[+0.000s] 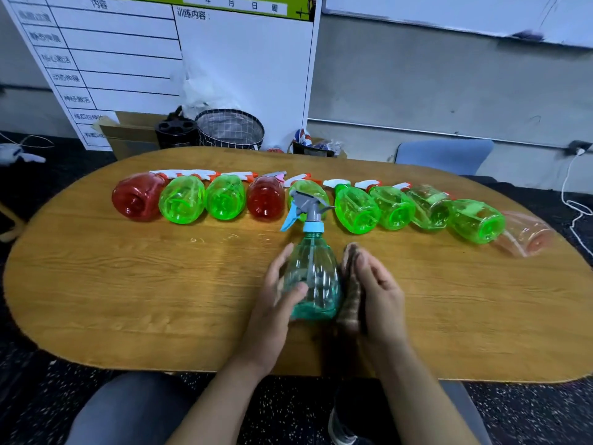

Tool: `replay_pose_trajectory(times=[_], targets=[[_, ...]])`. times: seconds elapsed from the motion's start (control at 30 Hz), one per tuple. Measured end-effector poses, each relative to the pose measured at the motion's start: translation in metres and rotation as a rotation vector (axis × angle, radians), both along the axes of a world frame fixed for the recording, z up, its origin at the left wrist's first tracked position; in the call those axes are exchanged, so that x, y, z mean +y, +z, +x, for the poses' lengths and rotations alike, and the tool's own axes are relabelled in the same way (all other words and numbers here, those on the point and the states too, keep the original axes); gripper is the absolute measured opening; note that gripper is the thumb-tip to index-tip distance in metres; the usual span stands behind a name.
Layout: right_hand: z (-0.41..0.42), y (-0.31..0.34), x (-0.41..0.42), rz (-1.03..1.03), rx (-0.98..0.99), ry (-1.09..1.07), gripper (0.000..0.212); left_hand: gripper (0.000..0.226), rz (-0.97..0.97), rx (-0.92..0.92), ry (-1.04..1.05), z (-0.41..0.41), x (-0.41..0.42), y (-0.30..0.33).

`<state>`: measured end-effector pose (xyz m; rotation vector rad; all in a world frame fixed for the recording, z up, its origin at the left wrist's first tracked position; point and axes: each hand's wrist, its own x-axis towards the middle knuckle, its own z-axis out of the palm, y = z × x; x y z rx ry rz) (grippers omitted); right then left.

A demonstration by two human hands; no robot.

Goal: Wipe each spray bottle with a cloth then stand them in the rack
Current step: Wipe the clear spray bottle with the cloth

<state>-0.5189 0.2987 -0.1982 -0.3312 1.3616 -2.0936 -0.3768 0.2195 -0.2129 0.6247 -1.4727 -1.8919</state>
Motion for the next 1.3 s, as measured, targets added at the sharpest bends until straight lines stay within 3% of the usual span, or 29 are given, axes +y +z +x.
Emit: replay_pose_trajectory(times=[0.17, 0.43, 0.77, 0.87, 0.97, 1.03, 1.2, 1.3], targets=[[0.010, -0.017, 0.007, 0.003, 0.193, 0.031, 0.032, 0.085, -0.081, -0.051, 0.015, 0.000, 0.003, -0.002], [0.007, -0.022, 0.008, -0.048, 0.191, 0.045, 0.023, 0.055, 0.077, 0.007, 0.035, -0.003, -0.001, -0.004], [0.010, -0.023, 0.008, -0.009, 0.249, 0.018, 0.021, 0.047, 0.145, 0.043, 0.025, 0.001, -0.002, 0.002], [0.011, -0.020, 0.008, -0.004, 0.250, 0.014, 0.020, 0.058, 0.078, 0.004, 0.042, 0.000, 0.002, 0.003], [0.012, -0.017, 0.010, -0.010, 0.243, 0.026, 0.019, 0.094, -0.004, -0.064, 0.023, 0.001, 0.003, 0.006], [0.013, -0.015, 0.011, -0.015, 0.234, 0.027, 0.018, 0.101, -0.021, -0.065, 0.011, 0.000, 0.003, 0.007], [0.012, -0.017, 0.010, -0.010, 0.238, 0.010, 0.019, 0.067, -0.001, -0.007, 0.051, -0.001, 0.000, 0.001], [0.010, -0.021, 0.010, 0.004, 0.265, 0.000, 0.021, 0.064, -0.007, -0.011, 0.027, 0.000, 0.000, 0.004]])
